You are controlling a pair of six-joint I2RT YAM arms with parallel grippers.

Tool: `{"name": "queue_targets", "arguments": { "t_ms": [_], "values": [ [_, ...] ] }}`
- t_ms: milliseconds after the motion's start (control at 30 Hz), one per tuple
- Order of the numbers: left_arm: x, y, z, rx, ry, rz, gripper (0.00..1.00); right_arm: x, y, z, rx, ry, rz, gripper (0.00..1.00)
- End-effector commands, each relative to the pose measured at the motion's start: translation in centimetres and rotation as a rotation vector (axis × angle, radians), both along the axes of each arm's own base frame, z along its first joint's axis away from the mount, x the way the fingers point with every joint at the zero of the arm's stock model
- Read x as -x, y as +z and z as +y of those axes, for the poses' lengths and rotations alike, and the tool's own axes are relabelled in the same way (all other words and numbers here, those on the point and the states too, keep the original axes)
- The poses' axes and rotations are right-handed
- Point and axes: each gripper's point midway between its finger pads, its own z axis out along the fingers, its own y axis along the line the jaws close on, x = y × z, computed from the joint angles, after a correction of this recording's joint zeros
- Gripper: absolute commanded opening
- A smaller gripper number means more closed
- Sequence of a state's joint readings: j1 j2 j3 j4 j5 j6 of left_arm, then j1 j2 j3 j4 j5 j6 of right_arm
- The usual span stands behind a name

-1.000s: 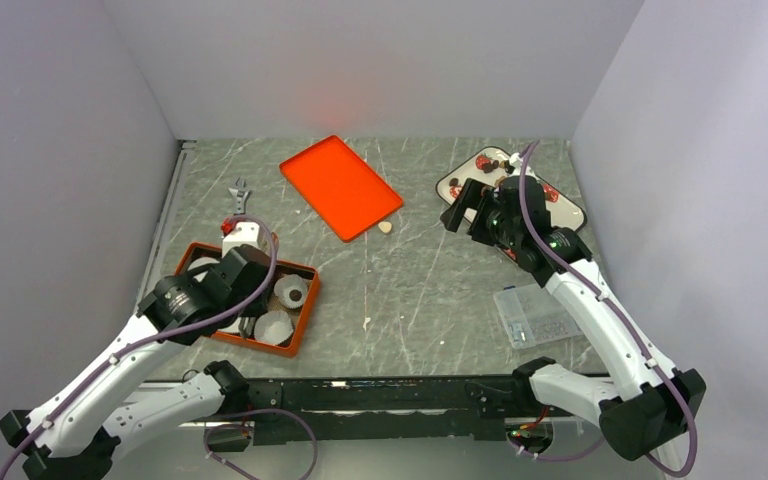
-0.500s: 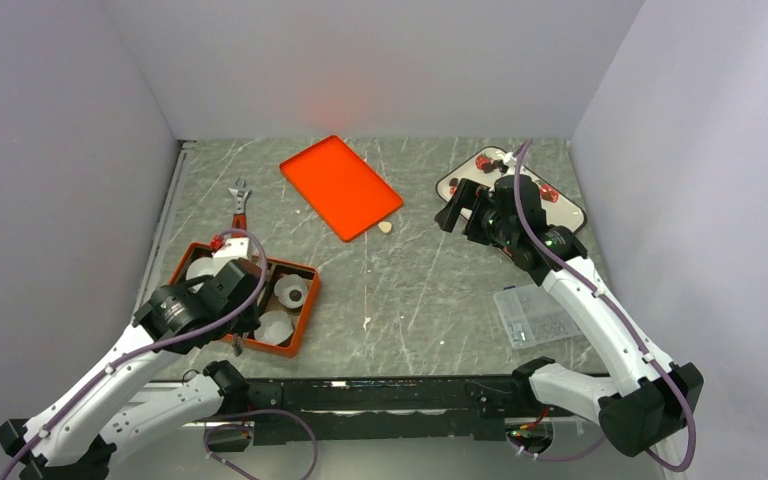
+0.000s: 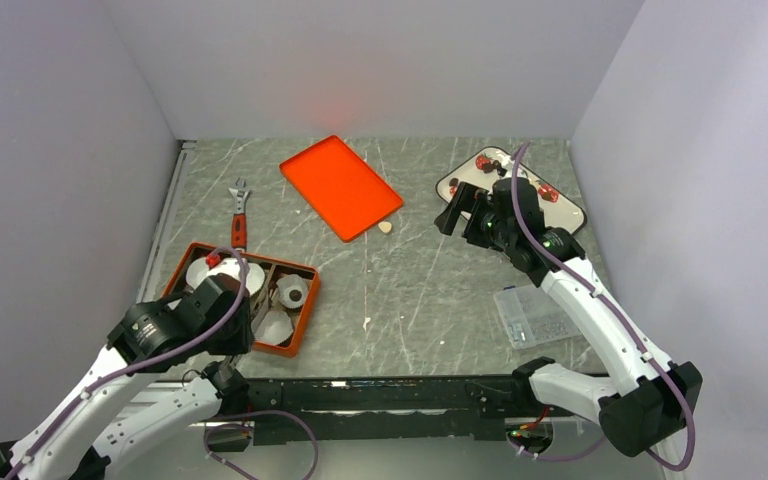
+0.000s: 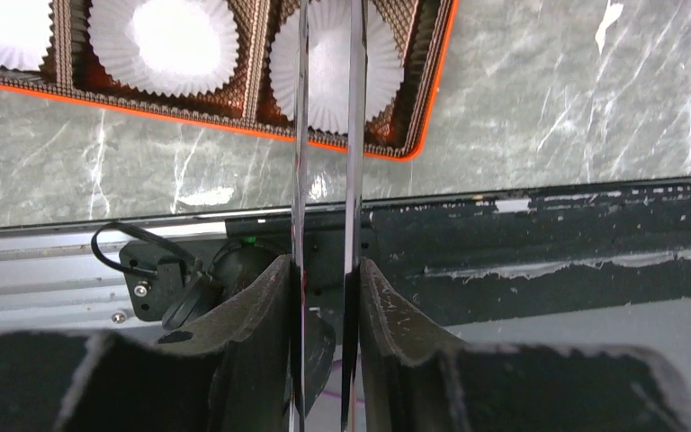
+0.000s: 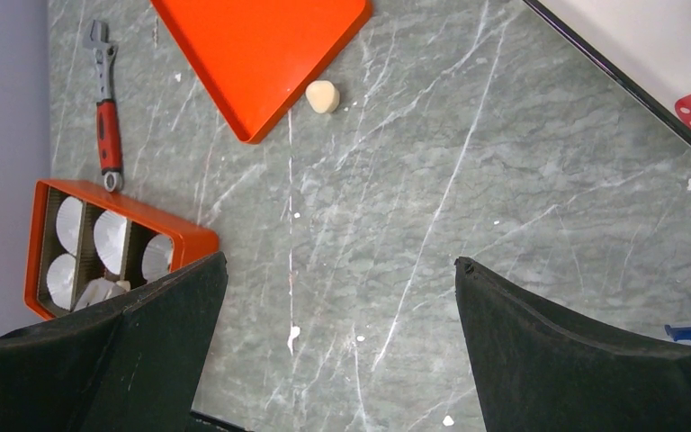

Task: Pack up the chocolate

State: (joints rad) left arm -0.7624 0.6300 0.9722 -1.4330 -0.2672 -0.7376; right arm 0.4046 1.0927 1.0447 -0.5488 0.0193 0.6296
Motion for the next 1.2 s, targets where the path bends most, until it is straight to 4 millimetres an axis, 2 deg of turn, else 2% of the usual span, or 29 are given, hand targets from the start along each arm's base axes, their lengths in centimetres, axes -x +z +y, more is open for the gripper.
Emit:
{"name": "queue_targets", "arguments": {
  "t_ms": [0, 233, 433, 700, 867, 1033, 1167],
  "values": [
    [1.7, 1.1, 0.2, 0.032, -0.062, 0.023, 0.33, -0.1, 1.2, 0.2, -0.018, 0.003, -0.048, 1.00],
    [3.4, 1.1, 0.8, 0.030, -0.119, 0.069, 0.33, 0.1, 1.3, -0.1, -0.016, -0.008, -0.050, 1.00],
    [3.6, 0.7, 0.8, 0.018, -0.135, 0.086, 0.34, 0.1, 1.3, -0.2, -0.019, -0.013, -0.051, 1.00],
    [2.9, 0.6, 1.1, -0.015, -0.108, 0.072, 0.38, 0.3, 1.5, -0.3, -0.017, -0.015, -0.056, 1.00],
    [2.7, 0.7, 1.1, -0.016, -0.106, 0.066, 0.45, 0.4, 1.5, -0.4, -0.016, -0.016, -0.056, 1.00],
    [2.4, 1.5, 1.2, -0.012, -0.096, 0.038, 0.47, 0.4, 1.6, -0.4, -0.014, -0.017, -0.061, 1.00],
    [1.5, 3.2, 0.4, 0.032, -0.105, -0.023, 0.45, 0.5, 1.8, -0.4, -0.017, -0.016, -0.064, 1.00]
  ]
}}
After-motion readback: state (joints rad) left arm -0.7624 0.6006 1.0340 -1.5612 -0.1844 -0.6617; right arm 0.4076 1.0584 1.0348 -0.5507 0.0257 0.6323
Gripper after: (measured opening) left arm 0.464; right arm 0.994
